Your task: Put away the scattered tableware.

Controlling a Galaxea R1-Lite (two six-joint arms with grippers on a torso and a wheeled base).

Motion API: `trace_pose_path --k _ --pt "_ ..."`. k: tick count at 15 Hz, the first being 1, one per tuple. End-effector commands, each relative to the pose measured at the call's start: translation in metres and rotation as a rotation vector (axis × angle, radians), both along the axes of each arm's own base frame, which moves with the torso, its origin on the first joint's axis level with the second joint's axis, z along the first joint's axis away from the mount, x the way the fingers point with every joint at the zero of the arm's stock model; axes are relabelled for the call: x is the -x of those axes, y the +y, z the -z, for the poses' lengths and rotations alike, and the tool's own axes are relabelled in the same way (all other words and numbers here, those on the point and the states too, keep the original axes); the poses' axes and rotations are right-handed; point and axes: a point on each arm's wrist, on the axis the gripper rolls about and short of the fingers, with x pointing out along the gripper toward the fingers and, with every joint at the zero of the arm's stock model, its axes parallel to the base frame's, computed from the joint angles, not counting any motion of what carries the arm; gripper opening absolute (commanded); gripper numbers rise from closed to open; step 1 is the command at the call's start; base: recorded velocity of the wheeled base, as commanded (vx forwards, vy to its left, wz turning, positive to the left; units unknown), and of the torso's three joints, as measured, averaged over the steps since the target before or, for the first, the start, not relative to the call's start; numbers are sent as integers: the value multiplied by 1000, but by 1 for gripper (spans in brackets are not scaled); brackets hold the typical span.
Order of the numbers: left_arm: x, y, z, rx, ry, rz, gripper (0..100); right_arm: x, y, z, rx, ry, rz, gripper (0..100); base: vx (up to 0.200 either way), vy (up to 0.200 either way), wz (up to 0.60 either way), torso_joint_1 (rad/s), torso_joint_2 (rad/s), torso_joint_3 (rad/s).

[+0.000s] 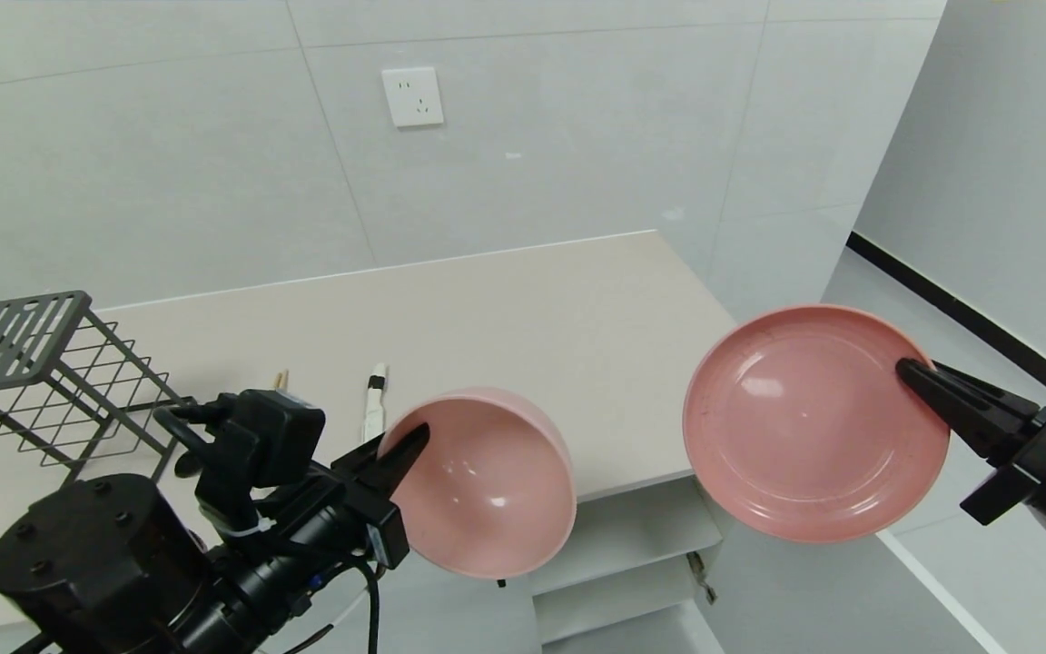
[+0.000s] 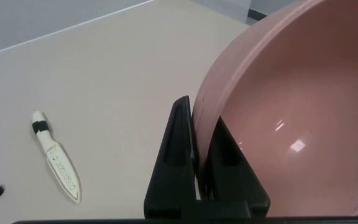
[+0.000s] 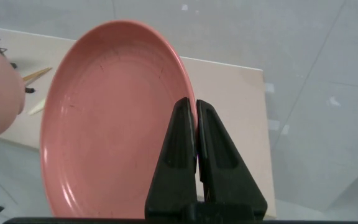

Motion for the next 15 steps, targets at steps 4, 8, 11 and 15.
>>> trace_pose_path --k 4,8,11,15 --pt "0 0 0 0 -1 0 0 0 0 0 0 0 0 0 -50 0 0 1 2 1" --pt "0 0 0 0 -1 0 0 0 0 0 2 1 0 0 0 0 0 0 0 0" --pt "0 0 1 -1 3 0 0 0 0 1 4 5 -1 0 0 0 0 0 0 0" --pt "0 0 1 -1 3 0 0 0 0 3 12 12 0 0 0 0 0 -82 163 82"
